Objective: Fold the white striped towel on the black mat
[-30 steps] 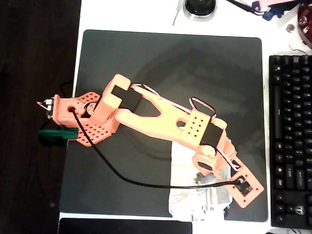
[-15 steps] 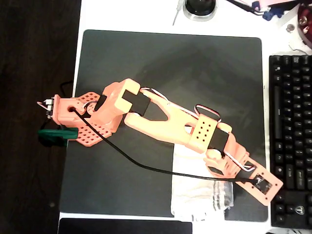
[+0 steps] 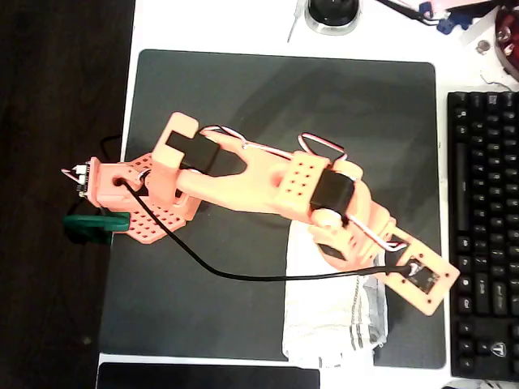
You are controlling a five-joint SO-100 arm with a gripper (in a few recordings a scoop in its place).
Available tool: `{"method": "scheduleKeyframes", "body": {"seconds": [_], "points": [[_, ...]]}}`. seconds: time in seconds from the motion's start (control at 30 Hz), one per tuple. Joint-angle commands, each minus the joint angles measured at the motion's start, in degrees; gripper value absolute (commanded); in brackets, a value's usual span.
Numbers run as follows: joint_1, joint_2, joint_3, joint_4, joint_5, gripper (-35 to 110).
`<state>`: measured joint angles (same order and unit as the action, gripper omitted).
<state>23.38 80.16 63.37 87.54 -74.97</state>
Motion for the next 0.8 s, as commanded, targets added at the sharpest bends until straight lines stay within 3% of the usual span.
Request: {"method": "scheduleKeyframes", "body": {"seconds": [0.0,0.23,0.47,0.77], "points": [[3.7,2.5,4.0,-4.2,-1.0,19],[8.7,-1.8,11.0,-17.1,-3.3,15],[10.4,-1.6,11.8,-16.4,-4.7,2],[10.0,-12.3,13.1,-30.8,-6.1,0]]}}
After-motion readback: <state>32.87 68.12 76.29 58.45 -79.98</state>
